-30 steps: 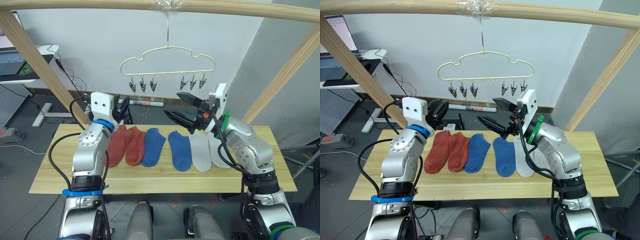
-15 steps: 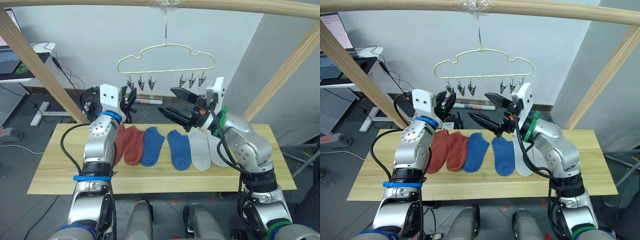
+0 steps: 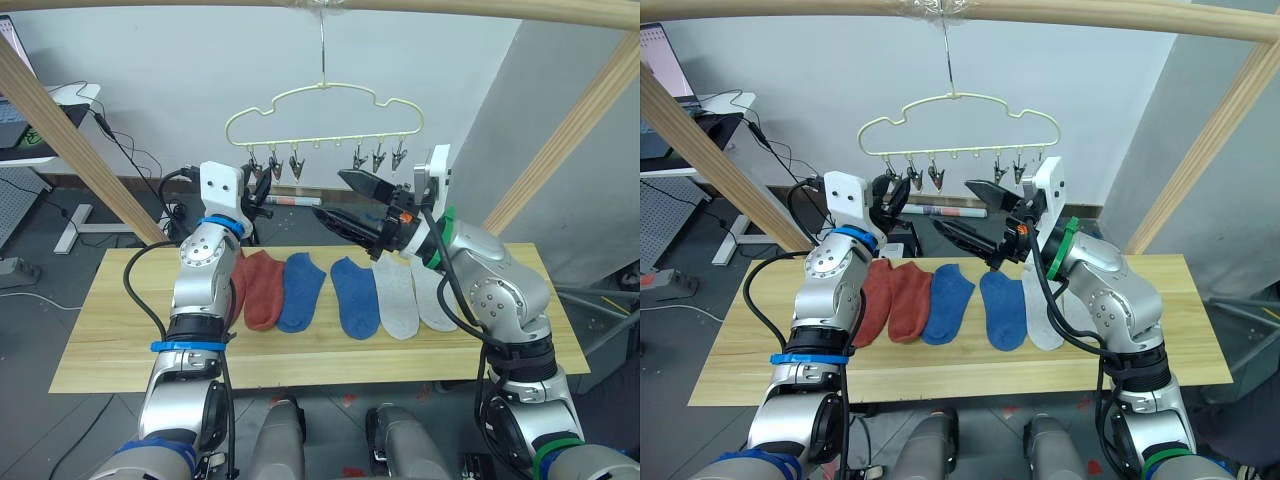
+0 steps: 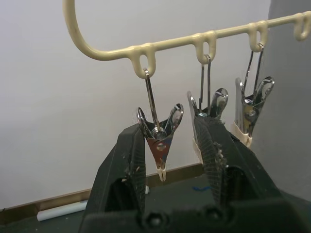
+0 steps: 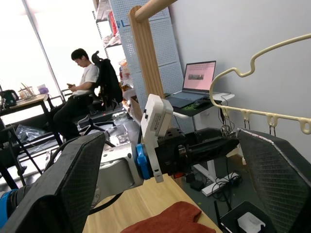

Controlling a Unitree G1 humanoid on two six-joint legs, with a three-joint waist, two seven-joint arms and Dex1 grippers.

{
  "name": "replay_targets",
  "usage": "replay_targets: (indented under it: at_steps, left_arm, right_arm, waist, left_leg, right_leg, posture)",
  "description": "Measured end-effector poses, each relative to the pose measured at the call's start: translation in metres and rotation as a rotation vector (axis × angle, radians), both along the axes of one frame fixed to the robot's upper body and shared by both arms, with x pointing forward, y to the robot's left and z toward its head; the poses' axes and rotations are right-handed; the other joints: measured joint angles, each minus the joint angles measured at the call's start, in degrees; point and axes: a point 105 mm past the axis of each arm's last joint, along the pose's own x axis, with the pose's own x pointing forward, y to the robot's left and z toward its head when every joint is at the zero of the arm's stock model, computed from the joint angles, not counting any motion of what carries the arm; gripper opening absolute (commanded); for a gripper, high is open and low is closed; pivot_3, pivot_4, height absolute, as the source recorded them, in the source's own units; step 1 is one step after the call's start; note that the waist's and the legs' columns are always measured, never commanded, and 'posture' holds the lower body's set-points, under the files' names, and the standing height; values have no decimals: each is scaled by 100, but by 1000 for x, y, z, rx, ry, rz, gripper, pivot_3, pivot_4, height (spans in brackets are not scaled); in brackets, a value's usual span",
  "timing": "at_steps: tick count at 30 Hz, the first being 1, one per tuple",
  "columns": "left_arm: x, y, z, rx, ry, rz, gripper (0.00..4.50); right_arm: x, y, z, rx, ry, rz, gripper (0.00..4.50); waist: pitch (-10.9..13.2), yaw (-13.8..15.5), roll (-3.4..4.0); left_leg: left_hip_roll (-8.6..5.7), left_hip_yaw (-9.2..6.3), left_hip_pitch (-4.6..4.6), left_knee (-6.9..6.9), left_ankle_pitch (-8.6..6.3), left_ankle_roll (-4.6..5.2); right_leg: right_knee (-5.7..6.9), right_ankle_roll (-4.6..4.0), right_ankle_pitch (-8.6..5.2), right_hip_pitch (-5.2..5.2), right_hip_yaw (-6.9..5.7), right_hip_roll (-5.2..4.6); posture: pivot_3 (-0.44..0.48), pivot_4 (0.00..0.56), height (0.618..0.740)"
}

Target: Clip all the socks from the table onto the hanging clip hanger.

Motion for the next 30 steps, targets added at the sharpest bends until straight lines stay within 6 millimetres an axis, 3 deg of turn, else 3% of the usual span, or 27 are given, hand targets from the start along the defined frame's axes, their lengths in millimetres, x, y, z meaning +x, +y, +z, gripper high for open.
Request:
replay_targets:
  at_steps: [30]
  left_arm:
    - [8, 5, 12, 27, -43, 20, 1755]
  right_arm:
    - [0, -1, 5, 17, 7, -3, 4500]
  waist:
    - [29, -2, -7]
  left_leg:
    - [1, 4, -17, -1, -1, -2]
  right_leg:
    - [4, 1, 2, -24, 0, 0]
  posture:
    - [-13, 262, 740]
